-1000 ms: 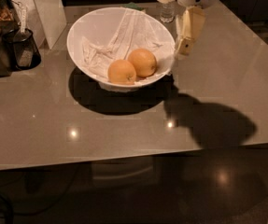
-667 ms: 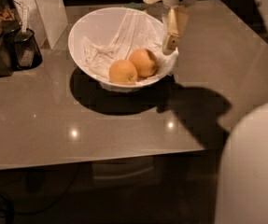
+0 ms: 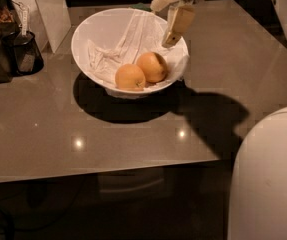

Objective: Pick orange from white bowl

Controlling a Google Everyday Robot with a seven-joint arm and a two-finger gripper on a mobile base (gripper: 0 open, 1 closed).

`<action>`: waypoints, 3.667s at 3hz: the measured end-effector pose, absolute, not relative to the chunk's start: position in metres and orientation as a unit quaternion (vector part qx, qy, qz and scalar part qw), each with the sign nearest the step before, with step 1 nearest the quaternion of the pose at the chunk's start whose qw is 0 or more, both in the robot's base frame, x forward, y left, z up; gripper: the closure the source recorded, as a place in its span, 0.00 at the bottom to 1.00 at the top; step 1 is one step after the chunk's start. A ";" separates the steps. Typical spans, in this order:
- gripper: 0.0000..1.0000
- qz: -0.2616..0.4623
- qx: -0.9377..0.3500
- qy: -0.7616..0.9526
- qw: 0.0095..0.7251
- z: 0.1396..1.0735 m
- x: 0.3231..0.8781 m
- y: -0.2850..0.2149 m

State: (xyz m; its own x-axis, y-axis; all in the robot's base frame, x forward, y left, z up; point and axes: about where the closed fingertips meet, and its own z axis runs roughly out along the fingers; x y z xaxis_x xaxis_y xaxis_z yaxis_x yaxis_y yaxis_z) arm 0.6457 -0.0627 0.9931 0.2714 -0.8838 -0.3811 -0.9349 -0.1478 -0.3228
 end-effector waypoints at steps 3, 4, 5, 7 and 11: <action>0.21 0.159 -0.724 0.632 0.228 0.934 0.636 -0.066; 0.18 0.186 -0.722 0.627 0.226 0.914 0.646 -0.060; 0.19 0.205 -0.735 0.604 0.230 0.901 0.664 -0.037; 0.37 0.242 -0.723 0.606 0.227 0.875 0.676 -0.026; 0.98 0.222 -0.718 0.609 0.253 0.908 0.671 -0.033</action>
Offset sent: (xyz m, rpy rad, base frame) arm -0.0385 -0.0227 -0.0606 0.0599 0.3224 -0.0163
